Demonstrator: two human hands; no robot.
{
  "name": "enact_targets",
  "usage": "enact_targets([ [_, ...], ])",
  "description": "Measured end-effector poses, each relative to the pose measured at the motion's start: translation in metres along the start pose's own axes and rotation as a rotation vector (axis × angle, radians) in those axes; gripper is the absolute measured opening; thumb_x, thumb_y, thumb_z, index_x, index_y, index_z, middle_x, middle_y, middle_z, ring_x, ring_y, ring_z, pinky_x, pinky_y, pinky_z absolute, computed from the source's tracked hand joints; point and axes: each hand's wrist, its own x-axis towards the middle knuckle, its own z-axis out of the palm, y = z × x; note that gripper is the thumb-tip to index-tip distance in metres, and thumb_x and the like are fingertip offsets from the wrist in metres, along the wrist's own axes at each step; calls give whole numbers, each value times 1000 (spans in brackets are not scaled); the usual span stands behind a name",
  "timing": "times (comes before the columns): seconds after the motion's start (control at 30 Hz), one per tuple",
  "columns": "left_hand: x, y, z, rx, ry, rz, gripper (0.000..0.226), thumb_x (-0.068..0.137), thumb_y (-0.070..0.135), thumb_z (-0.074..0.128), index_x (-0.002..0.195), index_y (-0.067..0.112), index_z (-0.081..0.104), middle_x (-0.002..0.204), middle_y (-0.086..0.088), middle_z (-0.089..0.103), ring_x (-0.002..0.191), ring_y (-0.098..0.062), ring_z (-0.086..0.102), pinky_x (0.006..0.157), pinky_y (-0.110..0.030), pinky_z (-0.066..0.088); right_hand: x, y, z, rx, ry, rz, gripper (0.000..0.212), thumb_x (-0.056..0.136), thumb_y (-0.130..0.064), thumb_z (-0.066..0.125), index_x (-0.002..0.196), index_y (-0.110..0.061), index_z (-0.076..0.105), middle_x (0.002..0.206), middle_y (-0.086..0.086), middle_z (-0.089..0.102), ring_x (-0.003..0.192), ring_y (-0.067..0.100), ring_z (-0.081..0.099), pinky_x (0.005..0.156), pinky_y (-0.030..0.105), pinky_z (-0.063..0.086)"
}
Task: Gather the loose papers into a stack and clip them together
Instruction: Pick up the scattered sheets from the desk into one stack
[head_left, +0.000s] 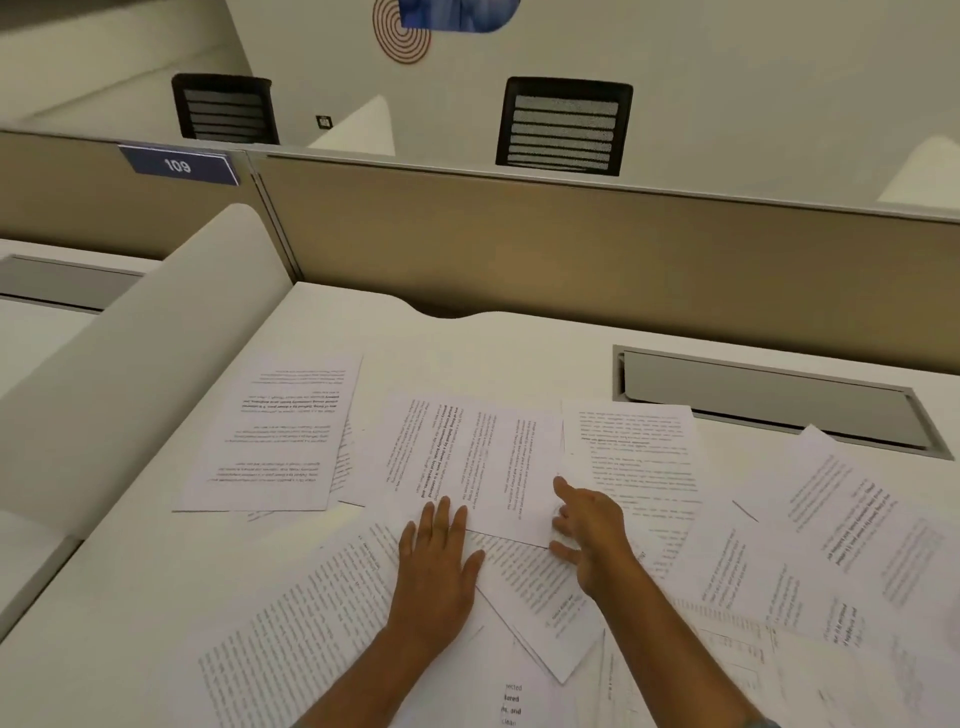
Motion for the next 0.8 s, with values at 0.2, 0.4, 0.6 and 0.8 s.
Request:
enact_targets([
  [0.2, -3, -1, -1, 30, 38, 9, 77, 98, 62, 3, 162, 23, 20, 172, -3, 9, 159, -25, 7, 129, -39, -6, 11, -3, 12, -95, 11, -29, 27, 94, -27, 72, 84, -7, 57, 69, 10, 54, 53, 18, 47, 47, 27, 42],
  [0.4, -8, 4, -17, -206, 102, -3, 74, 98, 62, 11, 162, 25, 22, 168, 11, 7, 156, -8, -1, 130, -37, 2, 5, 11, 19, -248, -120, -133, 31, 98, -4, 61, 128, -8, 63, 119, 7, 70, 100, 27, 70, 63, 26, 63],
  [0.6, -40, 29, -47, -804, 439, -355, 53, 95, 52, 43, 126, 17, 68, 124, 8, 70, 118, -16, 66, 101, -32, 54, -17, 21, -7, 102, 13, -66, 32, 98, 1, 60, 130, -3, 62, 123, 11, 70, 78, 24, 70, 44, 21, 51],
  [0.8, -27, 39, -62, -1361, 24, -653, 37, 93, 52, 62, 120, 26, 63, 108, -2, 77, 91, -20, 77, 77, -39, 66, -58, 63, -8, 152, 1, -17, 23, 98, -1, 61, 117, -12, 66, 111, 2, 73, 74, 22, 76, 54, 27, 53],
])
